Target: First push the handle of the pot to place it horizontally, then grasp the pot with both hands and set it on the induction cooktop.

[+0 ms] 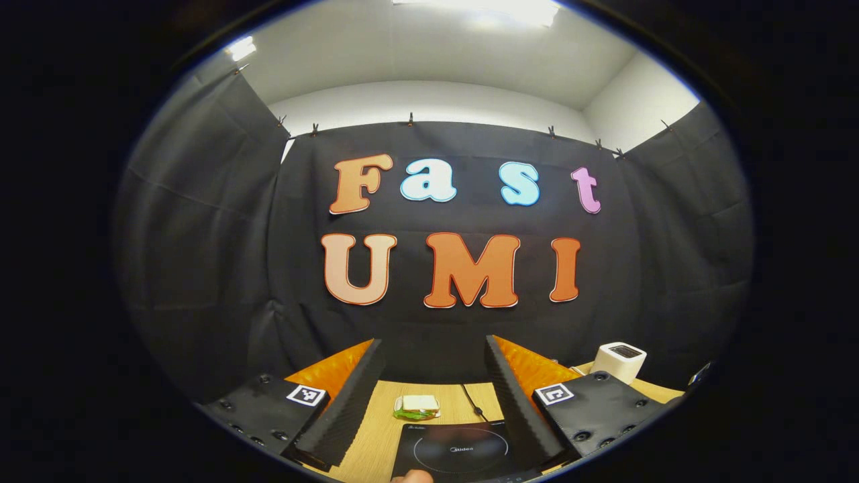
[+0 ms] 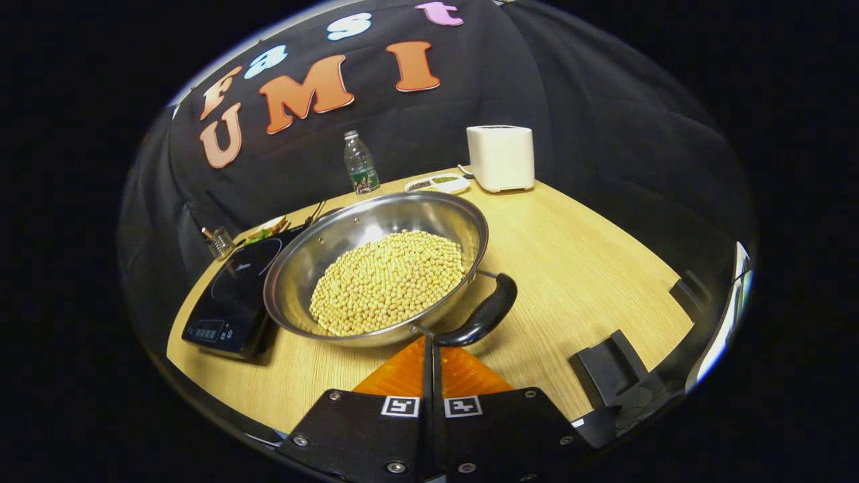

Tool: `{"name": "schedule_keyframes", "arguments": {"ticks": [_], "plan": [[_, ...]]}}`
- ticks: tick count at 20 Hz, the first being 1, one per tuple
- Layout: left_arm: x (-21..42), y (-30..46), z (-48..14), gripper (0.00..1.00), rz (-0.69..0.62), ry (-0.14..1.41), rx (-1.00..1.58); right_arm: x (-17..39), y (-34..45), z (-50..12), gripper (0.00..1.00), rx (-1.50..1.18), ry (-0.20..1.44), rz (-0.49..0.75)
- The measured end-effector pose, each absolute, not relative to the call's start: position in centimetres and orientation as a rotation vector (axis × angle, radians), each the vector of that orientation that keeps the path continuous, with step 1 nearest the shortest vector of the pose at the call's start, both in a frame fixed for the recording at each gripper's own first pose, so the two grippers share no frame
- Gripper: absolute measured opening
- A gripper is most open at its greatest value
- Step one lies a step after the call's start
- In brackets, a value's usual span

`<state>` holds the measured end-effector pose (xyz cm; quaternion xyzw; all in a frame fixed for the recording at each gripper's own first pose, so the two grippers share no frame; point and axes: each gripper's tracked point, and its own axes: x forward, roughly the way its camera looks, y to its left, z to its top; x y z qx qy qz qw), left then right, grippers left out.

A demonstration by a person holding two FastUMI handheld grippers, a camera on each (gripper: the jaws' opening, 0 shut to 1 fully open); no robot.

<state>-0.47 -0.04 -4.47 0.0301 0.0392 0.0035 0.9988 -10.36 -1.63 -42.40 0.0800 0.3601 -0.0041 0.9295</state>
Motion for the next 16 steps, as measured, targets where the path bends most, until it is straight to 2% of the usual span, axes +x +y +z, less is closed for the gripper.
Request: {"name": "schedule_keyframes", "arguments": {"ticks": [16], "plan": [[0.4, -0.6, -4.2, 0.99, 0.006, 0.058, 0.054, -7.1, -6.4, -41.9, 0.00, 0.254, 0.759, -0.112]]}}
